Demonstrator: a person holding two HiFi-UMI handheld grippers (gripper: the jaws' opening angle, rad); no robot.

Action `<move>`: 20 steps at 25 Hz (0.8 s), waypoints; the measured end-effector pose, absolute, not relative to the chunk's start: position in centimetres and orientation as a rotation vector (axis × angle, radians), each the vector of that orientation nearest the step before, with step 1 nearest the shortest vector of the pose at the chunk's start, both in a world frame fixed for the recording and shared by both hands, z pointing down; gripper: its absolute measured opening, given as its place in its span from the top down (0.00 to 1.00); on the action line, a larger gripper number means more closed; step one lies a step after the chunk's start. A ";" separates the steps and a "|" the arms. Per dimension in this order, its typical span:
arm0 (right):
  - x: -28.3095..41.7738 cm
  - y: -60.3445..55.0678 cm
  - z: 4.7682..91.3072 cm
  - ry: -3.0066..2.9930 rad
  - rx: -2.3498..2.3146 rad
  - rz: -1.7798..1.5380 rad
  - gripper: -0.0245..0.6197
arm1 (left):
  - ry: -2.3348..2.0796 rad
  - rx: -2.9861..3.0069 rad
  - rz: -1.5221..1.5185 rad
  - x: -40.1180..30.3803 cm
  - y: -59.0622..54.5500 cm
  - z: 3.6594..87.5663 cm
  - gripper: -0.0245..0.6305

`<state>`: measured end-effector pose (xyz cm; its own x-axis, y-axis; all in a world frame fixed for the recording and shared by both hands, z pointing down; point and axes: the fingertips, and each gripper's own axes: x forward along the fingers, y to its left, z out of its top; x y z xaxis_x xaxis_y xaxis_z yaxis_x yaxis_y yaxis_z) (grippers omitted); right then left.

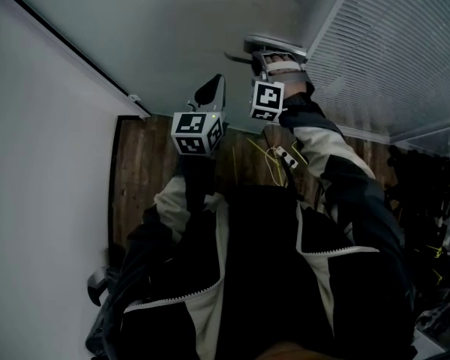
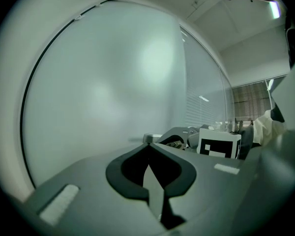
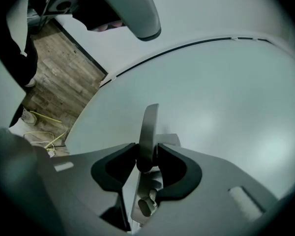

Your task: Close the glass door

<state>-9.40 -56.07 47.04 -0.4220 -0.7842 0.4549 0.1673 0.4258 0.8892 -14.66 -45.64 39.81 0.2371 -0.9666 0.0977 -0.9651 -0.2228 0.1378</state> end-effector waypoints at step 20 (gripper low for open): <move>-10.7 -65.9 47.4 -1.604 0.607 -1.194 0.74 | -1.803 2.366 0.058 -16.4 -49.3 39.9 0.96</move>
<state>-10.71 -65.88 47.38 -0.3698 -0.8296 0.4183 0.1629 0.3853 0.9083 -16.42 -49.28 39.90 0.2701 -0.9539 0.1308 -0.9603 -0.2571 0.1083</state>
